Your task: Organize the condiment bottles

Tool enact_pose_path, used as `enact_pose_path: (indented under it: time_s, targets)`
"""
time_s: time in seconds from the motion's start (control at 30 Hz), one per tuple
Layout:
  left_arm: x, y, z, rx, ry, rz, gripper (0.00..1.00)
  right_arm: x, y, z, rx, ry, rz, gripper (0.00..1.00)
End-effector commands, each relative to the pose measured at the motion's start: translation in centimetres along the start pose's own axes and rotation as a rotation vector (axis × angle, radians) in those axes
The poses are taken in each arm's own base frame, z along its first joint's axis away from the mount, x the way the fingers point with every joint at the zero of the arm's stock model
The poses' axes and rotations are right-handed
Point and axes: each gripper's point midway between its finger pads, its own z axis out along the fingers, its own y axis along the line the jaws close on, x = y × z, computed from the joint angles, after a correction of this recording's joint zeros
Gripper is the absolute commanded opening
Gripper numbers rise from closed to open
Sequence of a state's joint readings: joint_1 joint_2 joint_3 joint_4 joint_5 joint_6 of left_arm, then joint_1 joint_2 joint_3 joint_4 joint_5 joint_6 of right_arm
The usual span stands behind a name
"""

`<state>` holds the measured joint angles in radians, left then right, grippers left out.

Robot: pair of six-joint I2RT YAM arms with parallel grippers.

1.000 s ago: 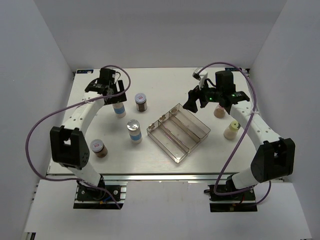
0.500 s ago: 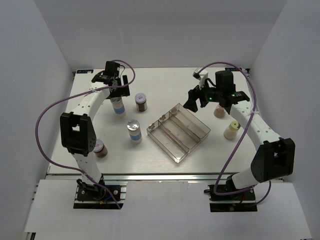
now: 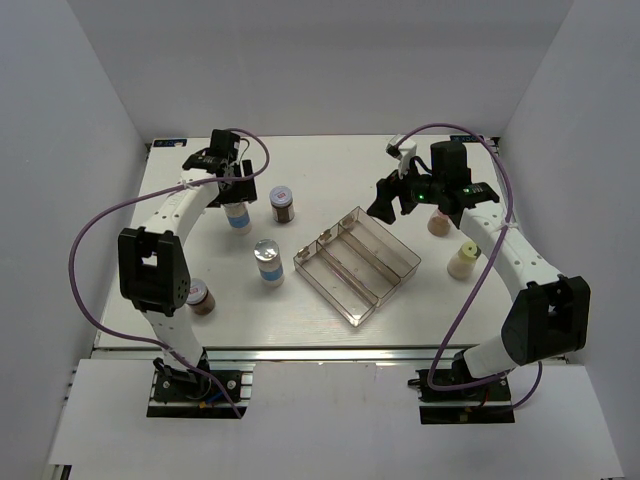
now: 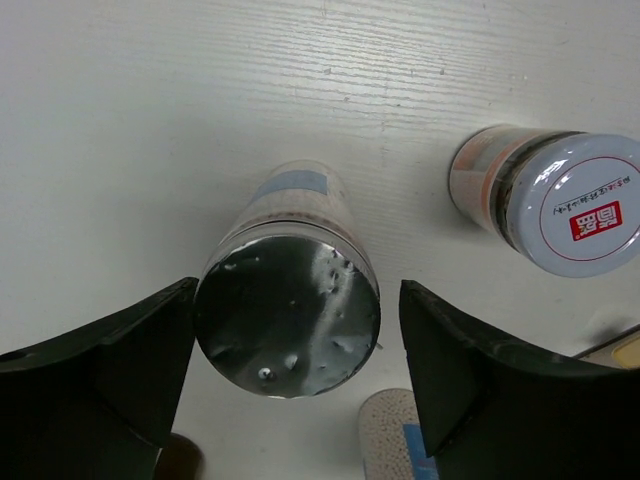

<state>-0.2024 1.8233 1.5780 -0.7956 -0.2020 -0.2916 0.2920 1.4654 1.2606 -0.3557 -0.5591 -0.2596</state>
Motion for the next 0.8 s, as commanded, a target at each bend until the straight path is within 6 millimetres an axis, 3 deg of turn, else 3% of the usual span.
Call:
enact_pose_path:
  time_s: [0.0, 0.4, 0.6, 0.63, 0.7, 0.77]
  targets:
    - [-1.3, -0.3, -1.5, 0.018, -0.049, -0.017, 0.86, -1.1, 0.0, -0.3, 0.011, -0.036, -0.02, 0.89]
    - [-2.8, -0.3, -2.2, 0.01, -0.083, -0.017, 0.35, 0.2, 0.4, -0.8, 0.02, -0.02, -0.03, 0.89]
    - [-4.6, -2.3, -7.3, 0.073, -0.126, 0.04, 0.09, 0.3, 0.5, -1.0, 0.02, -0.019, -0.039, 0.88]
    - [-4.6, -2.9, -7.9, 0.084, -0.127, 0.053, 0.0, 0.4, 0.6, -1.0, 0.018, -0.02, -0.039, 0.84]
    - [-4.5, -3.5, -9.4, 0.102, -0.127, 0.065, 0.0, 0.3, 0.7, -1.0, 0.011, -0.022, -0.037, 0.79]
    - [-4.2, -4.5, -10.5, 0.122, -0.128, 0.077, 0.0, 0.2, 0.8, -1.0, 0.006, -0.027, -0.039, 0.54]
